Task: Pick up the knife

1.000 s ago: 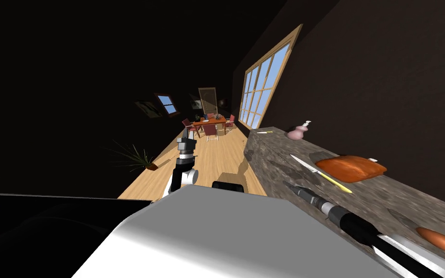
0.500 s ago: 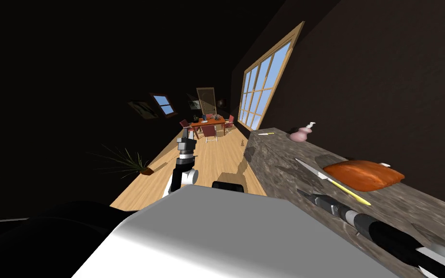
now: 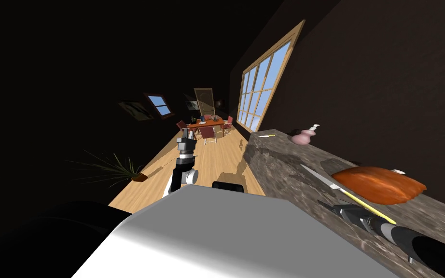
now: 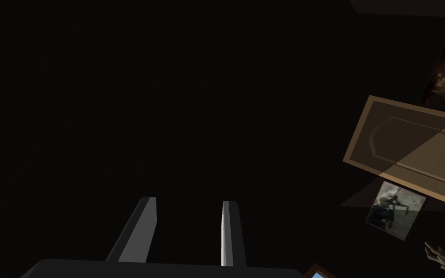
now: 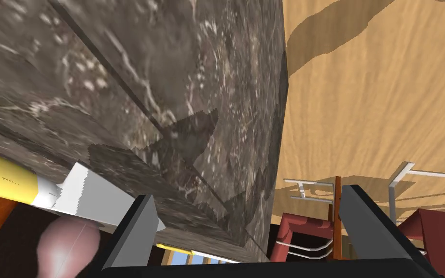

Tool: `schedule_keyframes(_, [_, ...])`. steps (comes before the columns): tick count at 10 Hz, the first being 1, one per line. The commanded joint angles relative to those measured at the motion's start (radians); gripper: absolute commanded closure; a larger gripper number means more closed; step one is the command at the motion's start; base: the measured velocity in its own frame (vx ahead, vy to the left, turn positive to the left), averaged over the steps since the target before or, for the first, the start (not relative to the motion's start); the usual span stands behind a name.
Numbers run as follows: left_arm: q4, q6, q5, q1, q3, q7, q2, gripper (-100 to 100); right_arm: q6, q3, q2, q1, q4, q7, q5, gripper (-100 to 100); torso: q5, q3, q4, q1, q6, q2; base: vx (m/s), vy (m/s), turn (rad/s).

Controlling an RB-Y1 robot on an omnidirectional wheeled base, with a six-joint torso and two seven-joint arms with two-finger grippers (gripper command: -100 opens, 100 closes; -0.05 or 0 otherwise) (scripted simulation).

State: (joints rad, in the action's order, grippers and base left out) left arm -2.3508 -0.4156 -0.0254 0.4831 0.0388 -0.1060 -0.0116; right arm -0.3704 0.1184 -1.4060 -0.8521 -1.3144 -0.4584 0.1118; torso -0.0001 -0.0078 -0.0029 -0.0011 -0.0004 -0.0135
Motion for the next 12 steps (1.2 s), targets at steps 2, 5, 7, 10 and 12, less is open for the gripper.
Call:
schedule_keyframes(2, [0.000,0.000,0.000,0.000,0.000,0.000,0.000,0,0.006,0.017,-0.042,0.006,0.058,-0.032,0.021,-100,0.000,0.001,0.000,0.000,-0.001,0.002,0.121,0.007,-0.028])
schedule_keyframes(5, [0.000,0.000,0.000,0.000,0.000,0.000,0.000,0,0.012,0.025,-0.101,-0.010,0.132,-0.082,0.048,-100,0.000,0.002,0.001,-0.001,0.000,0.003,0.154,-0.008,-0.043])
schedule_keyframes(7, [0.000,0.000,0.000,0.000,0.000,0.000,0.000,0,0.016,0.034,-0.137,-0.023,0.178,-0.113,0.064,-100,-0.001,0.001,0.000,-0.003,0.000,0.003,0.149,-0.053,-0.022])
schedule_keyframes(10, [0.000,0.000,0.000,0.000,0.000,0.000,0.000,0,0.013,0.026,-0.139,-0.033,0.178,-0.117,0.062,0,-0.001,0.005,0.002,-0.003,0.000,0.009,0.059,-0.028,-0.003])
schedule_keyframes(12, [0.000,0.000,0.000,0.000,0.000,0.000,0.000,0,0.031,0.040,-0.091,-0.009,0.190,-0.129,0.079,-100,-0.001,0.007,0.003,-0.002,0.000,0.012,0.018,-0.034,0.091])
